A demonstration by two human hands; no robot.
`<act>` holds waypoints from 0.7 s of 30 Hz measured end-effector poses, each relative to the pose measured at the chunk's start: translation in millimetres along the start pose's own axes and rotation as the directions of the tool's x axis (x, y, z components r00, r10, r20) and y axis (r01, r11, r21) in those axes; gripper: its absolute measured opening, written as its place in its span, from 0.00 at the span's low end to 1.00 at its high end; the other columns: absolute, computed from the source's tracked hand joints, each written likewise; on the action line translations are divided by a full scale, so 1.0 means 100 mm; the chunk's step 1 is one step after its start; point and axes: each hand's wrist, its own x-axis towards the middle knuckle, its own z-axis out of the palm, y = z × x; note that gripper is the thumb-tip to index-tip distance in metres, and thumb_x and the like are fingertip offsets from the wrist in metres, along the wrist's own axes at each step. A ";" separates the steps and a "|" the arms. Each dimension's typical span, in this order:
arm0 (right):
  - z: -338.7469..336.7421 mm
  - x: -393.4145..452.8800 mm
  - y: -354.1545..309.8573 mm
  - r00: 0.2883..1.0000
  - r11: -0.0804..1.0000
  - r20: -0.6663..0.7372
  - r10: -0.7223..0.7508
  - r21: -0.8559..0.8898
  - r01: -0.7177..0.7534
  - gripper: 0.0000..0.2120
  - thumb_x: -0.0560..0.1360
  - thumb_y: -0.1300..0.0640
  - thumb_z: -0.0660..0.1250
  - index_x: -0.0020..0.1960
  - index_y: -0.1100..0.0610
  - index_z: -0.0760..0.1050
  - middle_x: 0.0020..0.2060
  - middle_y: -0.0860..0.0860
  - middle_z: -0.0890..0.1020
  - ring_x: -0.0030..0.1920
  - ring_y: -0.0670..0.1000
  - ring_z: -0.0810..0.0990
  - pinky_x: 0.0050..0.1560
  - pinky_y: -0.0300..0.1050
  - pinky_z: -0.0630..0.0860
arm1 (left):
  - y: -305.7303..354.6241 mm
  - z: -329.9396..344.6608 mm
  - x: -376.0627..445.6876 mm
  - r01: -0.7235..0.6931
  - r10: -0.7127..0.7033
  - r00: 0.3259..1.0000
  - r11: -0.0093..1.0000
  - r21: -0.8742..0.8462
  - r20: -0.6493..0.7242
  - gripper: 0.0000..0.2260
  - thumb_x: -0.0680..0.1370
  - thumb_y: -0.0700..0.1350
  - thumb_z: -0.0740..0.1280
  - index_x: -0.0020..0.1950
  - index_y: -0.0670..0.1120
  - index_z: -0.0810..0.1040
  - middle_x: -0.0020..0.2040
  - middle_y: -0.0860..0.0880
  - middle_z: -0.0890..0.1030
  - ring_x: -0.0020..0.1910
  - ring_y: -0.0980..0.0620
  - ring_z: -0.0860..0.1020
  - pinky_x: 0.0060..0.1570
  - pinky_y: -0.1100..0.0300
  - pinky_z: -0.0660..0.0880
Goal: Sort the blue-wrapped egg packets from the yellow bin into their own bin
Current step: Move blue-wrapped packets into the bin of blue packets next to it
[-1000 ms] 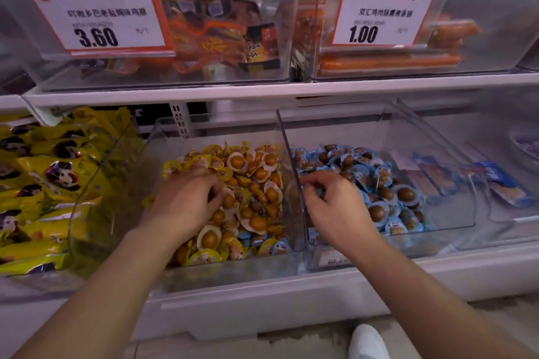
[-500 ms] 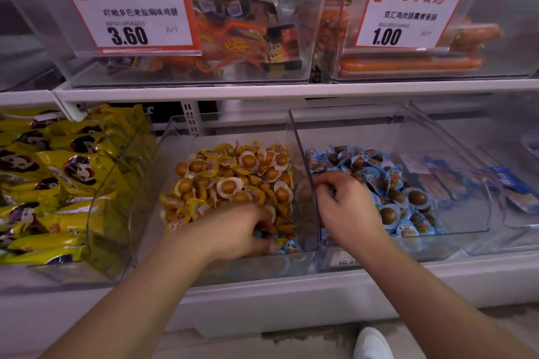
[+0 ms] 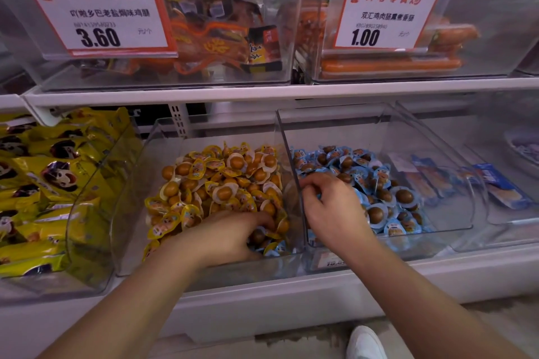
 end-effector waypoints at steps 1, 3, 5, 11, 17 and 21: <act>0.00 0.00 0.00 1.000 1.000 0.001 -0.003 0.002 0.003 0.12 0.79 0.59 0.60 0.52 0.55 0.83 0.44 0.51 0.84 0.39 0.49 0.78 0.34 0.38 0.67 | 0.00 0.00 -0.01 -0.016 0.016 1.000 0.998 -0.056 0.001 0.20 0.71 0.59 0.70 0.61 0.65 0.71 0.56 0.61 0.79 0.54 0.59 0.78 0.54 0.56 0.77; 0.01 0.01 0.00 1.000 1.000 0.003 -0.005 0.003 0.005 0.12 0.79 0.59 0.60 0.52 0.55 0.83 0.42 0.51 0.83 0.36 0.47 0.76 0.32 0.34 0.65 | 0.00 0.01 -0.01 -0.028 0.030 0.999 0.991 -0.130 0.013 0.16 0.72 0.57 0.71 0.57 0.66 0.73 0.52 0.63 0.79 0.50 0.63 0.77 0.52 0.58 0.77; 0.01 0.01 0.01 1.000 1.000 -0.001 -0.006 0.007 0.006 0.12 0.79 0.59 0.60 0.52 0.55 0.82 0.41 0.50 0.83 0.34 0.44 0.75 0.30 0.31 0.63 | 0.01 0.02 0.00 -0.025 0.030 0.999 0.993 -0.111 0.042 0.16 0.72 0.56 0.71 0.58 0.66 0.72 0.52 0.64 0.78 0.50 0.63 0.76 0.51 0.61 0.77; 0.02 0.01 0.01 1.000 1.000 0.001 0.005 0.006 -0.005 0.12 0.79 0.58 0.60 0.52 0.54 0.82 0.39 0.49 0.83 0.32 0.42 0.74 0.29 0.34 0.63 | 0.01 0.06 0.11 0.020 -0.019 0.999 1.000 -0.014 0.041 0.19 0.72 0.53 0.73 0.61 0.61 0.75 0.56 0.57 0.79 0.53 0.54 0.78 0.53 0.55 0.78; 0.01 0.01 0.00 1.000 1.000 0.005 0.006 0.005 -0.006 0.12 0.79 0.58 0.60 0.51 0.54 0.82 0.38 0.48 0.83 0.32 0.42 0.75 0.29 0.35 0.64 | -0.02 0.06 0.08 0.025 -0.056 0.992 0.969 -0.248 -0.116 0.07 0.73 0.43 0.71 0.46 0.55 0.84 0.42 0.59 0.82 0.41 0.60 0.80 0.43 0.59 0.79; 0.01 0.01 0.00 1.000 1.000 0.018 0.017 0.002 -0.017 0.12 0.80 0.58 0.59 0.52 0.54 0.82 0.38 0.49 0.82 0.32 0.44 0.75 0.30 0.36 0.63 | 0.02 0.10 0.11 0.081 -0.092 0.987 0.993 -0.084 -0.134 0.06 0.75 0.48 0.69 0.50 0.56 0.82 0.47 0.58 0.80 0.46 0.57 0.78 0.45 0.60 0.78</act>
